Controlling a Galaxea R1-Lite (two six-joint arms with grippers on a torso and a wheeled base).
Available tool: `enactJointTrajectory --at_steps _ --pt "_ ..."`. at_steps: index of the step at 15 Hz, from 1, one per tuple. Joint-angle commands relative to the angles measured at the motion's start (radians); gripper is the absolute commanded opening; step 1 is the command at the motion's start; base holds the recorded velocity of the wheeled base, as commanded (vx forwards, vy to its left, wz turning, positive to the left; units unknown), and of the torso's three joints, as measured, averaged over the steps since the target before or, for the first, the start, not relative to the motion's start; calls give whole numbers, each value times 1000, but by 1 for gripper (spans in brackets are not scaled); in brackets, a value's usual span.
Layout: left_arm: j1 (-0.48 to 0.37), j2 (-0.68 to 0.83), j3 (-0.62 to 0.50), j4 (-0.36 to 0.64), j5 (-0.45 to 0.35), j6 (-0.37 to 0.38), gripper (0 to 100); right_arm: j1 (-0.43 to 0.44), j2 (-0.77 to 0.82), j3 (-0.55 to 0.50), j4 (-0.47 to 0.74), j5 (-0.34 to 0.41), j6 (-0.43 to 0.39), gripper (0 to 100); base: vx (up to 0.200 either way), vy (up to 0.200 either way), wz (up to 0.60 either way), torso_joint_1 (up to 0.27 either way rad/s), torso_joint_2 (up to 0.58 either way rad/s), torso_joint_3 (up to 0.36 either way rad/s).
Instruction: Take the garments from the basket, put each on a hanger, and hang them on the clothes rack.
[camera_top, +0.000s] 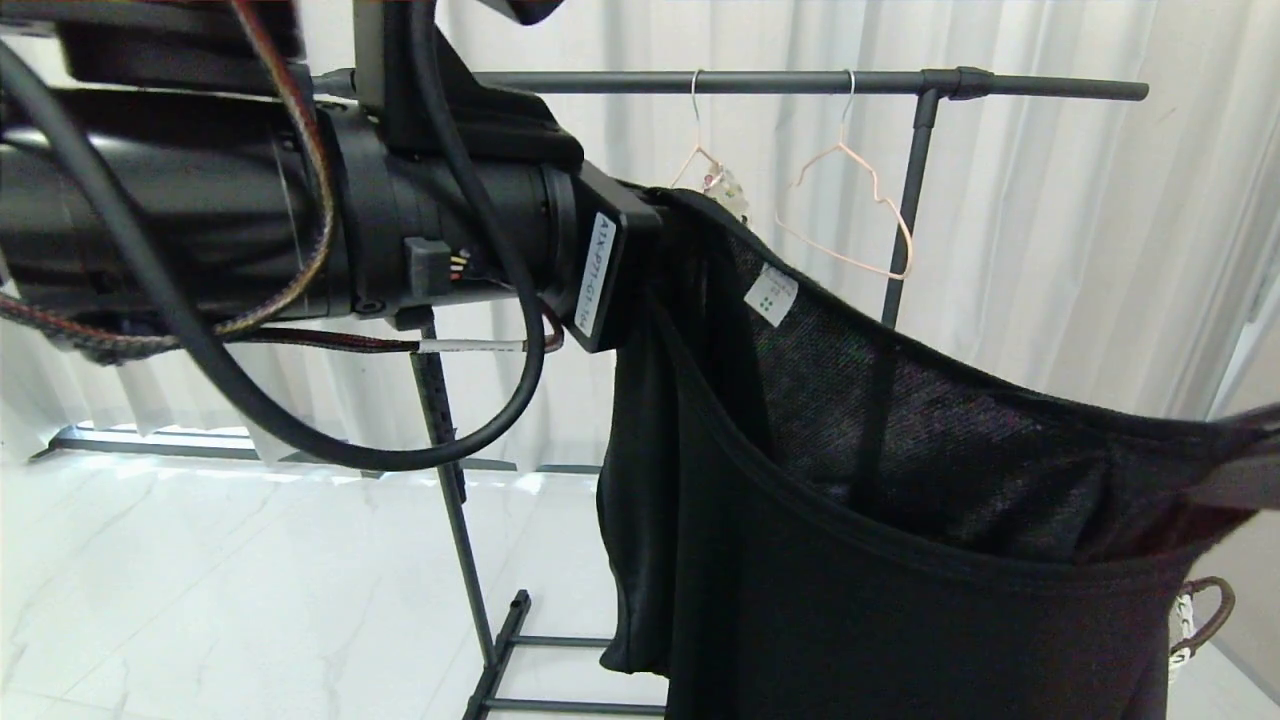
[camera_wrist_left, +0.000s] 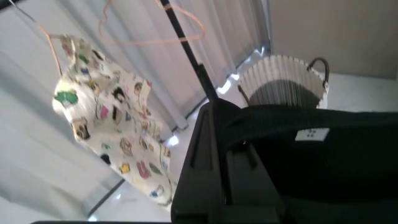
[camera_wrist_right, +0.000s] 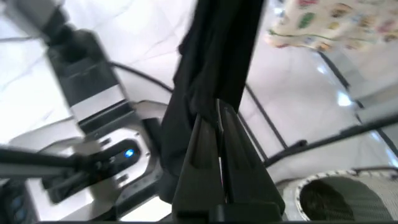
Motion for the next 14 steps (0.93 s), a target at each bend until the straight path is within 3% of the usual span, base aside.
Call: enactJointTrajectory --at_steps 1,4,9,10,14 --pt "2 -88 96 20 1 0 0 -175 29 -8 -99 7 -7 0 0 0 0 0 0 0" --pt "-27 -206 225 86 1 0 0 -258 121 -123 -165 23 -8 0 0 0 0 0 0 0" --pt "-217 -248 293 115 41 -22 0 -239 243 -266 -170 51 -10 0 0 0 0 0 0 0" --pt "-251 -248 296 115 62 -58 0 -238 263 -297 -170 51 -10 0 0 0 0 0 0 0" --pt "-243 -260 296 115 87 -66 0 -241 249 -287 -162 43 -7 0 0 0 0 0 0 0"
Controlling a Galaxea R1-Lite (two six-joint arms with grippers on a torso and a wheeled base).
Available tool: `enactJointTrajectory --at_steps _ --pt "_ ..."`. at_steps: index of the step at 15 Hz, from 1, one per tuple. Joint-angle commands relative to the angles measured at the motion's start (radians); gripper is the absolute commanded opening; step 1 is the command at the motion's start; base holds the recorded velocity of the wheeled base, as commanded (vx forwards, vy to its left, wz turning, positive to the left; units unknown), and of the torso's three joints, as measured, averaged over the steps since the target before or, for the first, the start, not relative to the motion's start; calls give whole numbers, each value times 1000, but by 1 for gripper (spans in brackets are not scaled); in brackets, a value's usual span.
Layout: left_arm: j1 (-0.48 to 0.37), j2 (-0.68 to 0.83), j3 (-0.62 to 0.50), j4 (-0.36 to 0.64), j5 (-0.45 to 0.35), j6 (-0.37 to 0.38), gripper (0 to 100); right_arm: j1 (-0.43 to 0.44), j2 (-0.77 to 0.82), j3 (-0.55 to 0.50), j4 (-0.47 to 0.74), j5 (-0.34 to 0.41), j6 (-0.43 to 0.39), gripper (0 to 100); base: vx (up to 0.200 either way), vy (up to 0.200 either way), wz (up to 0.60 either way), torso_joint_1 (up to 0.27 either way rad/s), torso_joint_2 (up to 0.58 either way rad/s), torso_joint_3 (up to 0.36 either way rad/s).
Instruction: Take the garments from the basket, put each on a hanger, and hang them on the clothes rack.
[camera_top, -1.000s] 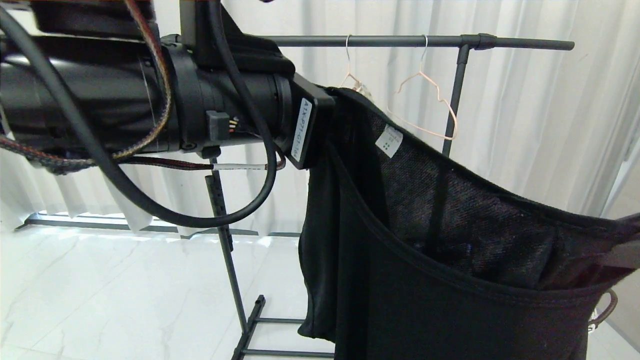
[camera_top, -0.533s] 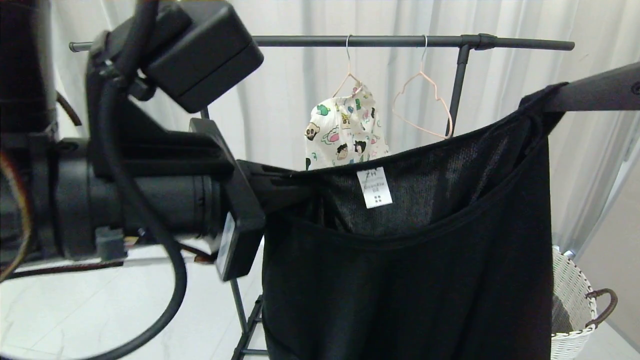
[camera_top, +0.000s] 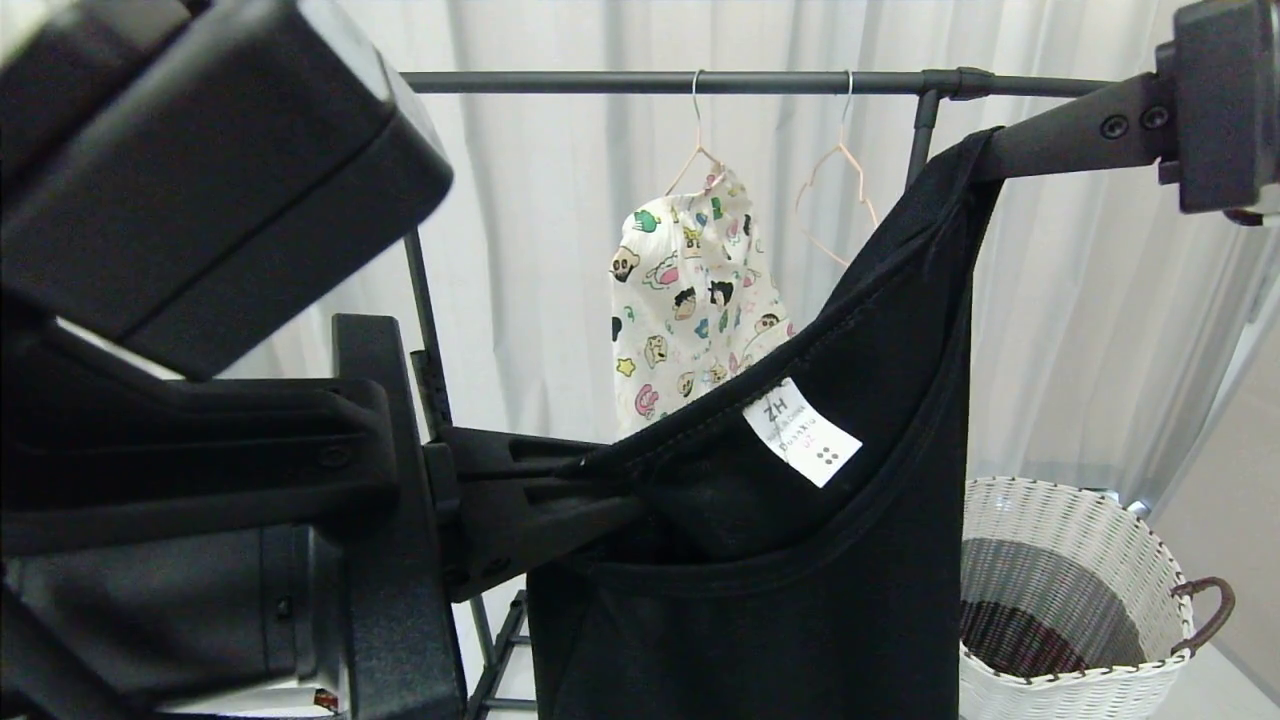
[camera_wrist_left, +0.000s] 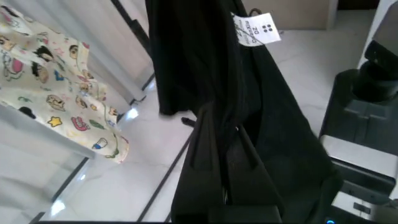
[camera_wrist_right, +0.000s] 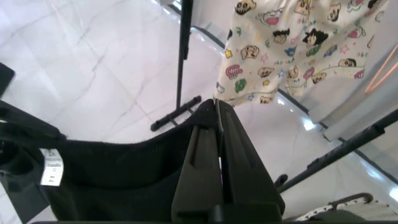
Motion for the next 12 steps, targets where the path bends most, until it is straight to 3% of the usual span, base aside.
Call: enactJointTrajectory --at_steps 1,3,5,8,12 --pt "51 1 -9 -2 26 1 0 -3 -18 19 13 -5 3 0 0 0 0 0 0 0" --pt "181 44 -84 -2 29 -1 0 -6 -87 114 24 -10 3 0 0 0 0 0 0 0" --pt "235 70 -130 -2 29 -1 0 -6 -141 203 24 -42 3 0 0 0 0 0 0 0" --pt "244 72 -126 -3 32 -1 0 -6 -155 231 22 -94 1 0 0 0 0 0 0 0" --pt "244 78 -124 -3 33 -1 0 -2 -155 229 64 -102 6 0 0 0 0 0 0 0"
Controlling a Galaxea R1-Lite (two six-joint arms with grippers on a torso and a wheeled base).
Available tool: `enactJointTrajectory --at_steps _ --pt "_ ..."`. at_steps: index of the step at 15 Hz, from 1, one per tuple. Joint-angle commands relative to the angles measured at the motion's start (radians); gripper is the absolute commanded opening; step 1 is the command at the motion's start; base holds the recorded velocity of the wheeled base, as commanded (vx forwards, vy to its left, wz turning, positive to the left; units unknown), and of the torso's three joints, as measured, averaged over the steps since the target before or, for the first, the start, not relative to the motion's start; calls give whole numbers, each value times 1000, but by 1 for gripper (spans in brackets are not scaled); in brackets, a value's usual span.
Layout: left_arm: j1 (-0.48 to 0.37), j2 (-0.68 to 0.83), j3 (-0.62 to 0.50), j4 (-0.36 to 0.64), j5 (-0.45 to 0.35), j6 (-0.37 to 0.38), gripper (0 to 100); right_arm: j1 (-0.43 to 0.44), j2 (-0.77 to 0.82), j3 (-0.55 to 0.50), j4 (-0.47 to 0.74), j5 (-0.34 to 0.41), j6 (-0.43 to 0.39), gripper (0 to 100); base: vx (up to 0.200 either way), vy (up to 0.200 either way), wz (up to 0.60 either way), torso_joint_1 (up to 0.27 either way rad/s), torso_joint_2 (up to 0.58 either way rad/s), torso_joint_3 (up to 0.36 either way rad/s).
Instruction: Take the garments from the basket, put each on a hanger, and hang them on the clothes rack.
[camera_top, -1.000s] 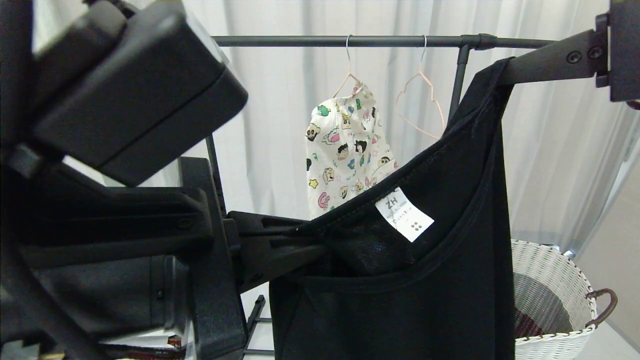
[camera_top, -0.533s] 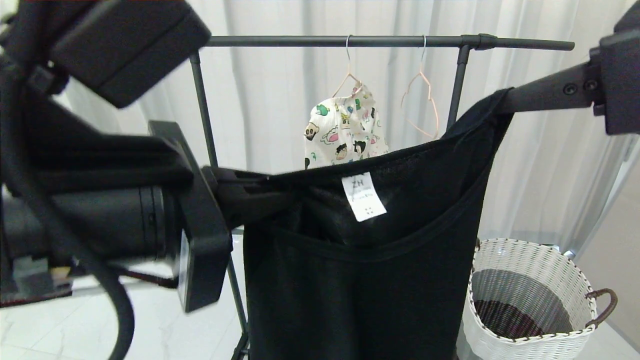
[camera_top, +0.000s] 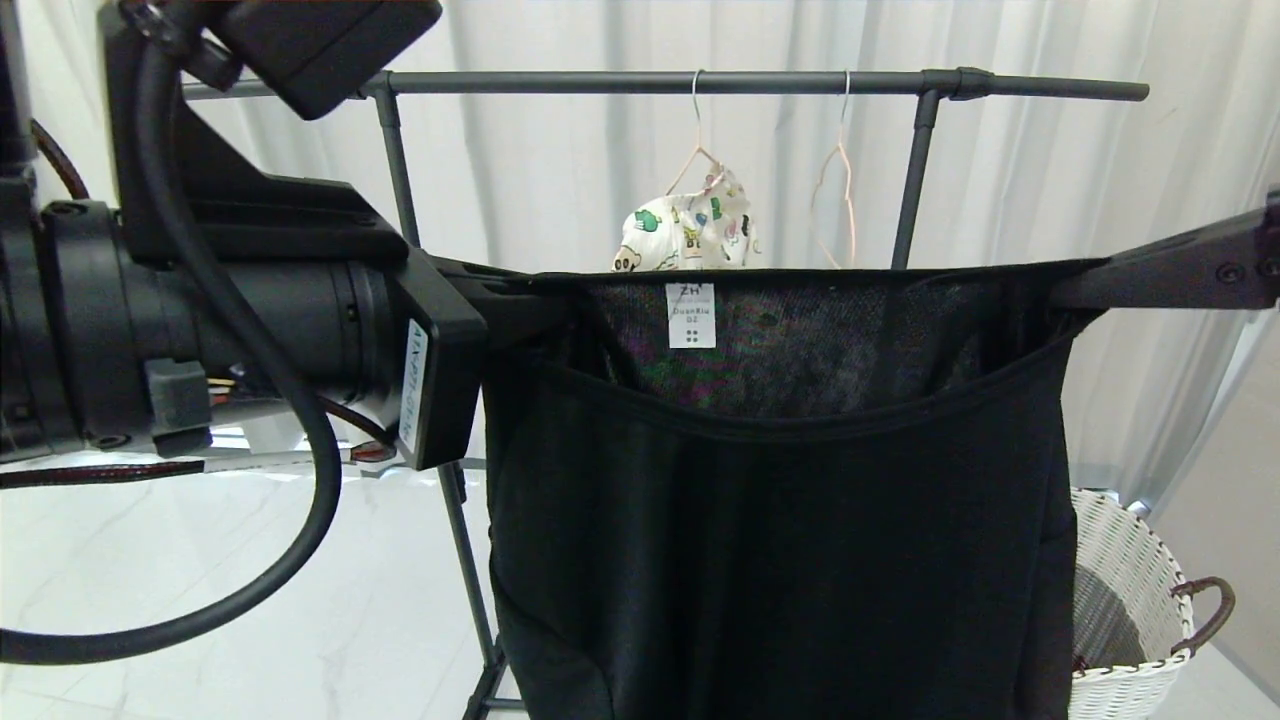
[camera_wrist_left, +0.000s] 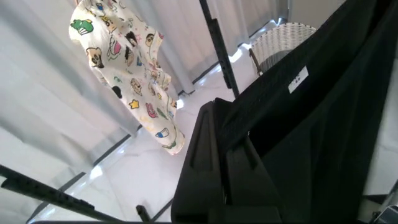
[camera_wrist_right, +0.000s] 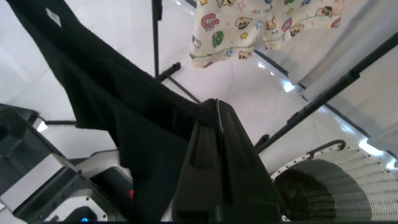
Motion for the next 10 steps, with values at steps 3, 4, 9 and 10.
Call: enactJointTrajectory --at_steps 3,4,9,10 --pt "1 18 12 1 21 0 0 4 -14 1 23 -2 1 100 0 0 0 0 0 0" --pt "1 23 18 1 39 0 0 4 -14 1 23 -3 1 100 0 0 0 0 0 0" --pt "20 84 40 1 217 0 0 -18 -57 121 -29 -6 -8 100 0 0 0 0 0 0" --pt "24 93 43 0 237 0 0 -42 -72 167 -35 -12 -29 100 0 0 0 0 0 0"
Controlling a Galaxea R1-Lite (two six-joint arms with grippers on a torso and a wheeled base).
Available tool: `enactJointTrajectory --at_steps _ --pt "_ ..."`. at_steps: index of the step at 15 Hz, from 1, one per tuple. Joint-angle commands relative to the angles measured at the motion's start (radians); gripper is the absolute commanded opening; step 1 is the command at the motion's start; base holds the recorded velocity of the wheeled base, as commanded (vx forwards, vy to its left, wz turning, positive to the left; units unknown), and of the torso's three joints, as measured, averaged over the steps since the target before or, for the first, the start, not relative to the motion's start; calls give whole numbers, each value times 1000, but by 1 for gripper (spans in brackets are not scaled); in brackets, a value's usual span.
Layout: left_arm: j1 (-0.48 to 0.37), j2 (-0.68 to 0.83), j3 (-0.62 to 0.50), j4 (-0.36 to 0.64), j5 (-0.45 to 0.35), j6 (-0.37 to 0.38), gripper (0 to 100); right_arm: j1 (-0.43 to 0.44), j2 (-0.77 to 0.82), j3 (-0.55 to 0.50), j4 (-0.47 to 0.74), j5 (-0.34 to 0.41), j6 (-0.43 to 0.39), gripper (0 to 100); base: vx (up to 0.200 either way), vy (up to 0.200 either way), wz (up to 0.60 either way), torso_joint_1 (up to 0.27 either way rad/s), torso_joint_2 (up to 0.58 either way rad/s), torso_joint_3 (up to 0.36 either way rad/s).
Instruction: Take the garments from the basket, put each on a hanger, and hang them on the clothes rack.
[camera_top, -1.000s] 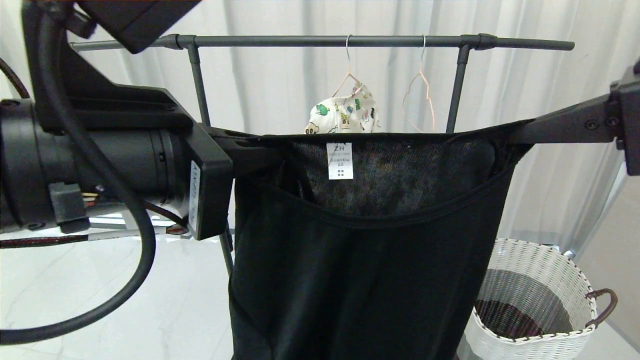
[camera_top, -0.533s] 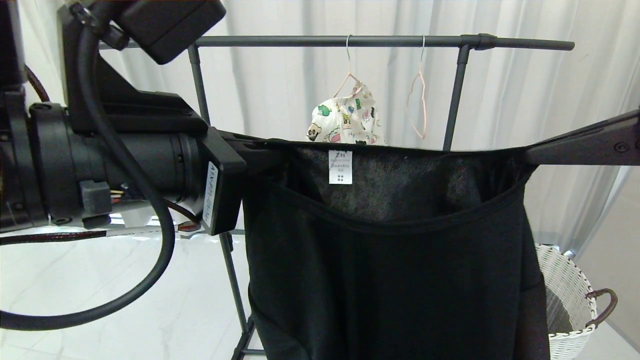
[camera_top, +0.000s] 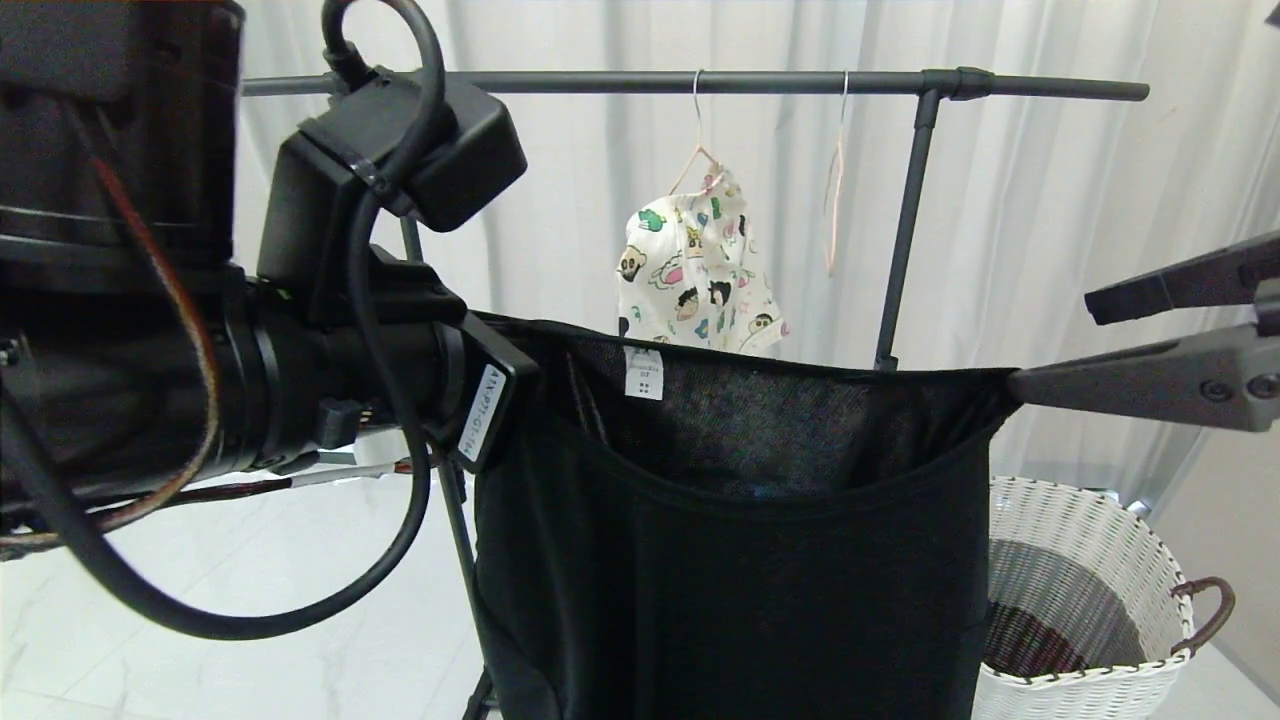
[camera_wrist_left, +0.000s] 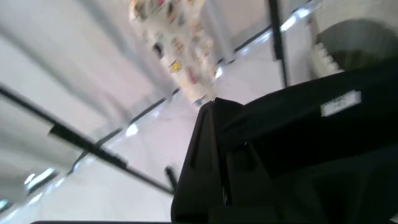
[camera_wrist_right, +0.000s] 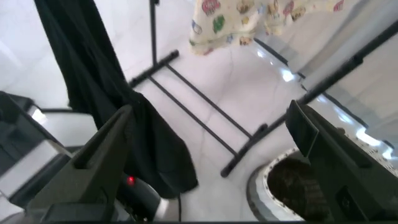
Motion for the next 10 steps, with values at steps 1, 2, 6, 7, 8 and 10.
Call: enactJointTrajectory --at_steps 1,2,6,7,8,10 --pt "7 28 4 -1 6 0 0 -41 -53 135 -18 -6 -20 100 0 0 0 0 0 0" --pt "7 32 4 1 6 0 0 -55 -85 240 -96 -7 -20 100 0 0 0 0 0 0" --pt "7 42 15 -1 6 -31 0 -165 -134 674 -694 -7 -74 100 0 0 0 0 0 0" --pt "7 42 30 -1 6 -35 0 -179 -149 707 -694 -16 -99 100 0 0 0 0 0 0" --pt "7 38 46 -1 6 -37 0 -180 -165 723 -678 -27 -105 100 0 0 0 0 0 0" --pt "7 26 86 -1 6 -62 0 -210 -181 761 -668 -44 -105 100 0 0 0 0 0 0"
